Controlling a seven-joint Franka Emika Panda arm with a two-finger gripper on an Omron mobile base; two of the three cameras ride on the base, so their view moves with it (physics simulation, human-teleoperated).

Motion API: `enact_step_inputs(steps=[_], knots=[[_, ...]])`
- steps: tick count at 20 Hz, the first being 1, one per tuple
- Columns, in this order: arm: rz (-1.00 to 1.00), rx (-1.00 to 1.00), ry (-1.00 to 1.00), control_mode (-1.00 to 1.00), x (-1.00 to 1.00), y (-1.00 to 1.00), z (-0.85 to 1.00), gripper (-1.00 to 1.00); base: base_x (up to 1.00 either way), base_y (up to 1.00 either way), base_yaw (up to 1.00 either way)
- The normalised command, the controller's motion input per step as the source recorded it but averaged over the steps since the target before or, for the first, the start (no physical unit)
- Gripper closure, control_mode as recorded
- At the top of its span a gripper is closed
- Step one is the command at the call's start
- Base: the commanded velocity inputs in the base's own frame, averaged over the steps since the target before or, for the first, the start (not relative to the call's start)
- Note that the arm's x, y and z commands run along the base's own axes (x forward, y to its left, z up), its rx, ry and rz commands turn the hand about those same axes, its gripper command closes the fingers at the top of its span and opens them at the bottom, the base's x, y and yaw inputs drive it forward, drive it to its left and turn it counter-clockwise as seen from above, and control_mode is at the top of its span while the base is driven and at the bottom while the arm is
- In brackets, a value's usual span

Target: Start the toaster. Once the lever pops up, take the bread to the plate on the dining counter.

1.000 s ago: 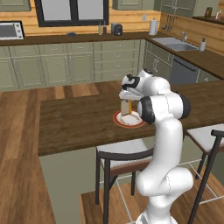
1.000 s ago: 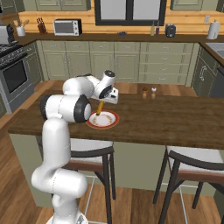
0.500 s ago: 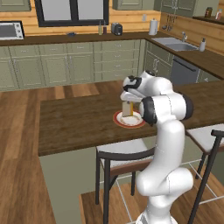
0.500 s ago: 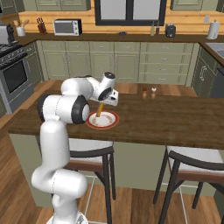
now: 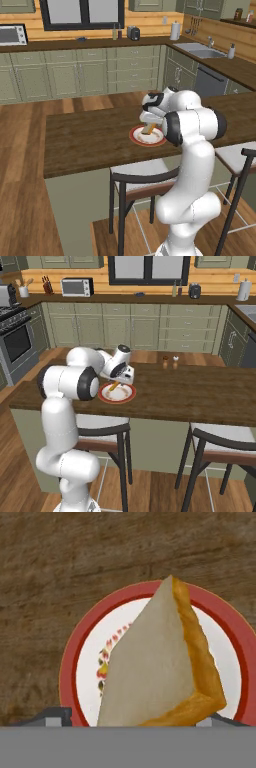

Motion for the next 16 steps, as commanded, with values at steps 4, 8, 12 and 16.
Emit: enact_step_inputs(steps=[4,8,12,16], knots=[[-0.01,0.00,0.01,-1.00,-0.02,-0.10,0.00,-1.00,0.00,0.00,0.00],[-0.07,0.00,0.12,-1.00,0.00,-0.19,0.00,-1.00,0.00,0.00,0.00],[-0.17,-0.05,0.26,-1.00,0.00,-0.43,0.00,-1.00,0.00,0.00,0.00],[-0.17,-0.16,0.23,-1.00,0.00,-0.08,0.02,-1.00,0.00,0.00,0.00]])
